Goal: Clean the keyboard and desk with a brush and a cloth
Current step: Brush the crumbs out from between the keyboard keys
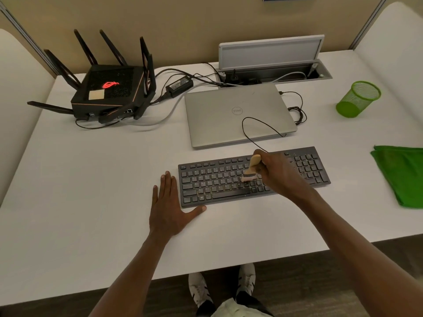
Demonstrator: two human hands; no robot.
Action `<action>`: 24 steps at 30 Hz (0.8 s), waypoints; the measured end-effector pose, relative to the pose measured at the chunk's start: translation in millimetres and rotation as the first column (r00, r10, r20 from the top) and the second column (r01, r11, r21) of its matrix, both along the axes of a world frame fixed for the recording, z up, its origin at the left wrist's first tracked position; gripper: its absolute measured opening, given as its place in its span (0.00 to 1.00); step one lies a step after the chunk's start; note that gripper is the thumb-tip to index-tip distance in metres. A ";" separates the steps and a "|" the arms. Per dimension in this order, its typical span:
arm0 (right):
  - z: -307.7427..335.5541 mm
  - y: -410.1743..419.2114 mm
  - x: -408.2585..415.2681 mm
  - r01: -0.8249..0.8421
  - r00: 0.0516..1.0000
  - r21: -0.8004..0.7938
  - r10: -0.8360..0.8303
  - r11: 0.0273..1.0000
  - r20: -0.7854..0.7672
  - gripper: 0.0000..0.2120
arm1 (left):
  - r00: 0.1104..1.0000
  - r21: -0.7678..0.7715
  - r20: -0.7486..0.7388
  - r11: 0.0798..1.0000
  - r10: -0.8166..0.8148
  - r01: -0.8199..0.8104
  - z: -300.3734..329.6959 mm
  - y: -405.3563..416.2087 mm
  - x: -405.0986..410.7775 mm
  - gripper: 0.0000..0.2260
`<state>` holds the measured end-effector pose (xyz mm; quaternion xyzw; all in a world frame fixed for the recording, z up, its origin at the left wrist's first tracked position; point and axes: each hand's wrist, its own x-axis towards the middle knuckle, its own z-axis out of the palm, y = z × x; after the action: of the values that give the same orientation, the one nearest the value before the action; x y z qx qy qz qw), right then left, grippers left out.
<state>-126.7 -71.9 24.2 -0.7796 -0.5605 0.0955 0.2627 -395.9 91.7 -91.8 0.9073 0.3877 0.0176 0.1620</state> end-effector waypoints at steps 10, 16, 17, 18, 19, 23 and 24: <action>2.6 1.3 -2.7 0.005 0.999 -0.015 -0.004 1.000 0.041 0.08 | 1.000 0.002 0.008 1.000 0.003 -0.003 -0.4 0.4 -0.3 0.61; -1.1 -7.5 2.8 0.071 0.995 -0.047 -0.068 0.996 0.070 0.04 | 1.000 -0.006 0.009 1.000 0.003 -0.003 -0.2 0.0 0.0 0.61; 0.8 -6.7 3.9 0.114 0.992 -0.030 -0.112 0.993 0.049 0.03 | 1.000 -0.008 0.007 1.000 0.001 -0.001 0.0 0.0 0.2 0.61; 3.0 -4.3 4.1 0.171 0.985 -0.005 -0.170 0.985 0.017 0.02 | 1.000 -0.006 0.008 1.000 0.000 0.000 0.0 0.2 0.3 0.61; 4.4 -0.1 3.8 0.241 0.970 0.017 -0.240 0.970 -0.021 0.02 | 1.000 -0.005 0.009 1.000 0.000 0.000 0.1 0.1 0.4 0.61; 3.2 17.4 -2.6 0.448 0.890 0.075 -0.437 0.891 -0.130 0.05 | 1.000 -0.001 0.014 1.000 0.003 -0.003 -0.6 0.6 0.3 0.61; 1.0 20.1 -5.1 0.474 0.875 0.079 -0.459 0.877 -0.155 0.06 | 1.000 -0.003 0.017 1.000 0.003 -0.003 -0.6 0.4 0.5 0.61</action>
<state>-131.8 -51.8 25.2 -0.8675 -0.3417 0.0482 0.3583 -395.4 92.1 -92.4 0.9063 0.3876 0.0250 0.1666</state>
